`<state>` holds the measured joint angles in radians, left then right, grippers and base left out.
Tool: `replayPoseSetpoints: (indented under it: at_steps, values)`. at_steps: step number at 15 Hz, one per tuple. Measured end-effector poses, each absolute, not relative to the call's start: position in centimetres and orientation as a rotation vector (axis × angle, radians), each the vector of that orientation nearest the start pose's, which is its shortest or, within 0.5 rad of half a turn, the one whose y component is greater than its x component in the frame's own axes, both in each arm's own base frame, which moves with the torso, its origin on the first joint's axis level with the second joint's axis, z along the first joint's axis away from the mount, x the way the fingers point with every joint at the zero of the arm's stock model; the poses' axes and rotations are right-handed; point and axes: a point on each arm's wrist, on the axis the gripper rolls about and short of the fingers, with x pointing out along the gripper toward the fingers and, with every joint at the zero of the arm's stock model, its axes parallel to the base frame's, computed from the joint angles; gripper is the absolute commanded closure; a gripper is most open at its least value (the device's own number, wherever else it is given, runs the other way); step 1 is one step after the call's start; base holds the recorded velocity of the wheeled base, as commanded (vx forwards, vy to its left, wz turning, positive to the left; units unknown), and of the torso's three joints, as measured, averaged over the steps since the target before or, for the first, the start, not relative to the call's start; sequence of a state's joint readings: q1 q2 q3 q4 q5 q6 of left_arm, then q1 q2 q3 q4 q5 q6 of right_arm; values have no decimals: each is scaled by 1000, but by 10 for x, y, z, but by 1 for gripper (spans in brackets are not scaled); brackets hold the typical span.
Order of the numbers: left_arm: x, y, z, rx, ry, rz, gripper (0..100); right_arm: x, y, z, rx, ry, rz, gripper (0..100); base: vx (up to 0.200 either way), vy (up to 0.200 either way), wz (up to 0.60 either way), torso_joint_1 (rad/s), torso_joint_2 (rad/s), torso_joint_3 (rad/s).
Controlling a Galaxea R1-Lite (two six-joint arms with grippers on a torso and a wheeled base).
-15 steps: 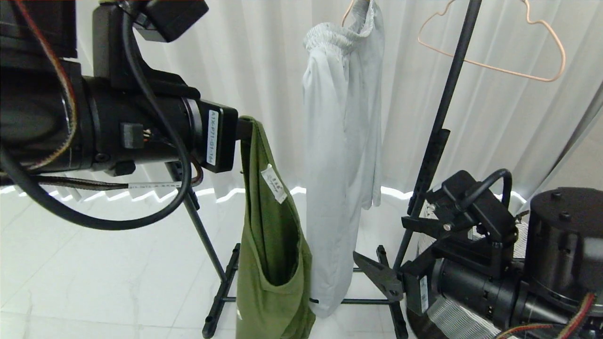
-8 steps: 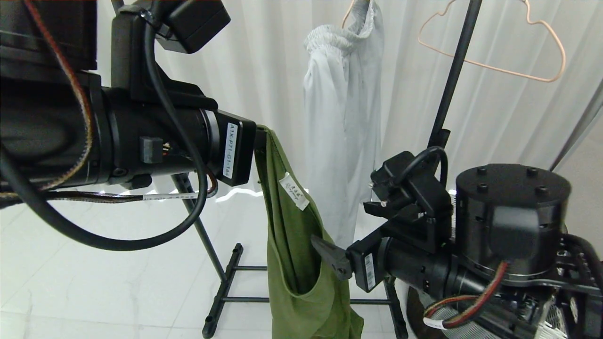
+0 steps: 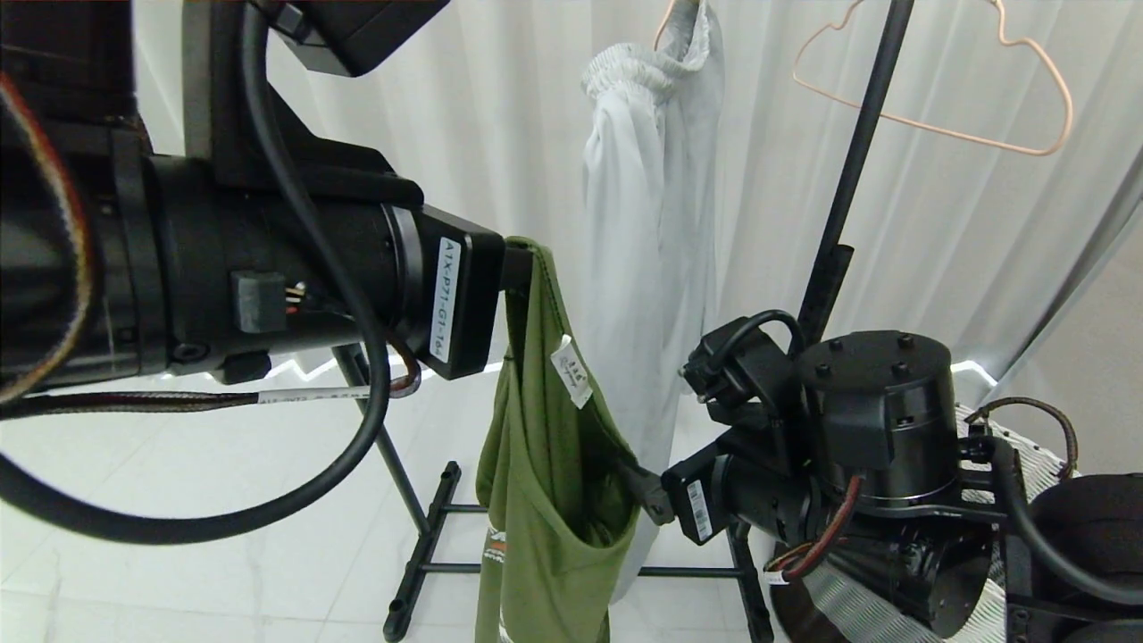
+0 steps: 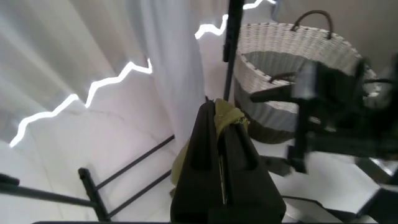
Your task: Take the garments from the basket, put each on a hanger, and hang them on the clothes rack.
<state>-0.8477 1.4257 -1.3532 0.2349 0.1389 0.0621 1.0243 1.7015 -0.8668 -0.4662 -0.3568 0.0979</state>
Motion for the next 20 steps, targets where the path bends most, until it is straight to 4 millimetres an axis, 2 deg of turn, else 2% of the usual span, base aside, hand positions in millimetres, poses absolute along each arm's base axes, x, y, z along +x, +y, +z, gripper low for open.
replayPoseSetpoints:
  at_steps: [7,12,16,20]
  values:
    - [139,-181,331,218,234,-793,100,155,264,181,-170,340,680,0,0,0,0,0,0,0]
    - [136,-180,322,326,220,-781,100,139,261,183,-218,366,724,0,0,0,0,0,0,0]
    - [134,-178,323,324,212,-782,100,123,263,187,-233,366,773,0,0,0,0,0,0,0]
    - [132,-175,321,326,216,-782,100,122,271,195,-215,341,789,0,0,0,0,0,0,0]
